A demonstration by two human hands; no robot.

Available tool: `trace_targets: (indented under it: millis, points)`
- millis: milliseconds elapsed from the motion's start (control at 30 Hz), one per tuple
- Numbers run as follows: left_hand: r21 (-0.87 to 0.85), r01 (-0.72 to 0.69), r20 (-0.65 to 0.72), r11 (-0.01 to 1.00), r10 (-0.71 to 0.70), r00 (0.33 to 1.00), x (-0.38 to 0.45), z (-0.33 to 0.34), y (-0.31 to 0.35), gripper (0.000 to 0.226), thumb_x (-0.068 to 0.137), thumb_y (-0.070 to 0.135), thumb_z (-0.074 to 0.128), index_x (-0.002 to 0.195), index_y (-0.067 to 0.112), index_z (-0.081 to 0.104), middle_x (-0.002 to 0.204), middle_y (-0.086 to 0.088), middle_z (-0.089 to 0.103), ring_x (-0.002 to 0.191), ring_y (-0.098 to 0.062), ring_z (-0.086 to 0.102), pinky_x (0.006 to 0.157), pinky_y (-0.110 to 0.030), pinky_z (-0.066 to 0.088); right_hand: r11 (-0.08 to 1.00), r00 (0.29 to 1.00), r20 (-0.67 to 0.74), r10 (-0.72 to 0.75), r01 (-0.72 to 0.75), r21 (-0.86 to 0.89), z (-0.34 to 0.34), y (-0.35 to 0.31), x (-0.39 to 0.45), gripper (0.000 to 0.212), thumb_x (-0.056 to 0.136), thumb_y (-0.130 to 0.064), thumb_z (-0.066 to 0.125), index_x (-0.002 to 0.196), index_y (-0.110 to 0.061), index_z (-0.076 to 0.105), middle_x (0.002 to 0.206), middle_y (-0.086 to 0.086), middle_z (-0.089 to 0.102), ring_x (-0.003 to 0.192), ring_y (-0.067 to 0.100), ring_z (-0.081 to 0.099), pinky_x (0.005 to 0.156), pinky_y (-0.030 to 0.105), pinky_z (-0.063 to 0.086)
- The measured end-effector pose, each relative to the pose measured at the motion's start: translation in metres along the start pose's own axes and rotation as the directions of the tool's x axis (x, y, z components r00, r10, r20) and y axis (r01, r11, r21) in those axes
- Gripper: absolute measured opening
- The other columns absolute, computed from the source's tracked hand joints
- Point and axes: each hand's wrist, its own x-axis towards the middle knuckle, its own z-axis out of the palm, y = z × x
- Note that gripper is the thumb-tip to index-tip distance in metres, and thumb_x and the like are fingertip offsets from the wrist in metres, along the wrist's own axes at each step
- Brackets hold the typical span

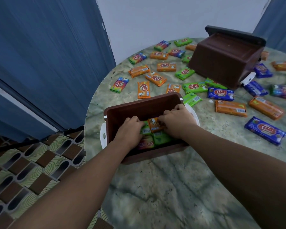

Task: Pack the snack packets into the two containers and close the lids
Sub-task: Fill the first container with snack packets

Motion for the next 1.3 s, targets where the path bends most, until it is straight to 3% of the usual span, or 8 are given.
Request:
trace_targets:
  millis: [400,500,600,700,800,900,1067,1300]
  points:
    - [0.012,0.052,0.001,0.999,-0.052,0.999,0.002,0.0,0.004,0.039,0.094,0.033,0.067,0.13,0.021,0.064,0.12,-0.001,0.048,0.109,-0.024,0.047,0.092,-0.041,0.05,0.997,0.995,-0.079,0.069,-0.067,0.027,0.01,-0.002,0.005,0.028,0.097,-0.041,0.05,0.12,-0.031,0.062,0.111,0.001,0.063,0.095,0.024,0.064,0.093,0.038,0.035]
    - [0.0,0.069,-0.04,0.998,-0.069,0.997,-0.003,-0.009,0.005,0.044,0.092,0.042,0.066,0.13,0.021,0.06,0.12,-0.003,0.049,0.112,-0.025,0.048,0.088,-0.042,0.051,0.951,0.96,-0.241,0.146,-0.069,0.3,0.004,-0.001,0.002,0.024,0.093,-0.04,0.058,0.107,-0.023,0.067,0.1,0.003,0.06,0.09,0.029,0.062,0.083,0.04,0.044]
    - [0.036,0.1,-0.273,0.994,-0.086,0.958,-0.011,-0.029,0.001,0.041,0.092,0.038,0.067,0.128,0.02,0.058,0.117,-0.005,0.053,0.111,-0.026,0.048,0.083,-0.041,0.051,0.812,0.869,-0.344,0.355,-0.105,0.574,-0.009,0.005,0.0,0.017,0.091,-0.034,0.066,0.099,-0.02,0.063,0.099,0.003,0.054,0.096,0.025,0.053,0.073,0.038,0.048]
    - [0.118,0.211,-0.385,0.97,-0.151,0.911,-0.013,-0.043,-0.01,0.041,0.091,0.038,0.068,0.124,0.018,0.054,0.115,-0.008,0.054,0.108,-0.028,0.047,0.085,-0.04,0.048,0.739,0.801,-0.261,0.54,-0.302,0.603,-0.014,0.014,-0.001,0.033,0.089,-0.039,0.066,0.115,-0.022,0.055,0.114,0.005,0.05,0.109,0.026,0.047,0.089,0.041,0.047]
    - [0.164,0.376,-0.366,0.912,-0.297,0.882,-0.017,-0.042,-0.02,0.052,0.09,0.042,0.069,0.128,0.015,0.047,0.12,-0.014,0.052,0.11,-0.032,0.046,0.088,-0.041,0.043,0.586,0.761,-0.019,0.649,-0.484,0.65,-0.015,0.021,0.0,0.056,0.087,-0.039,0.07,0.132,-0.019,0.043,0.13,0.011,0.041,0.122,0.031,0.043,0.098,0.044,0.043]
    - [0.088,0.503,-0.303,0.86,-0.458,0.836,-0.026,-0.038,-0.024,0.068,0.088,0.044,0.069,0.139,0.01,0.037,0.132,-0.02,0.042,0.118,-0.037,0.041,0.093,-0.046,0.042,0.613,0.755,0.064,0.652,-0.575,0.542,-0.008,0.02,0.006,0.068,0.089,-0.039,0.067,0.142,-0.012,0.035,0.135,0.016,0.038,0.124,0.035,0.04,0.097,0.042,0.039]
    - [-0.248,0.567,-0.105,0.785,-0.604,0.79,-0.021,-0.032,-0.033,0.058,0.099,0.027,0.058,0.143,0.011,0.023,0.13,-0.025,0.051,0.11,-0.045,0.059,0.075,-0.045,0.042,0.543,0.751,0.243,0.614,-0.625,0.56,-0.008,0.023,0.007,0.044,0.091,-0.02,0.059,0.13,-0.014,0.04,0.128,0.016,0.051,0.117,0.039,0.054,0.085,0.045,0.048]
    - [-0.116,0.528,-0.171,0.841,-0.54,0.824,-0.011,-0.04,-0.048,0.049,0.096,0.01,0.056,0.138,0.006,0.03,0.116,-0.02,0.06,0.105,-0.041,0.062,0.074,-0.045,0.044,0.483,0.74,0.276,0.614,-0.628,0.61,-0.016,0.016,0.014,0.039,0.088,-0.016,0.059,0.12,-0.019,0.036,0.114,0.013,0.059,0.101,0.037,0.063,0.079,0.046,0.053]
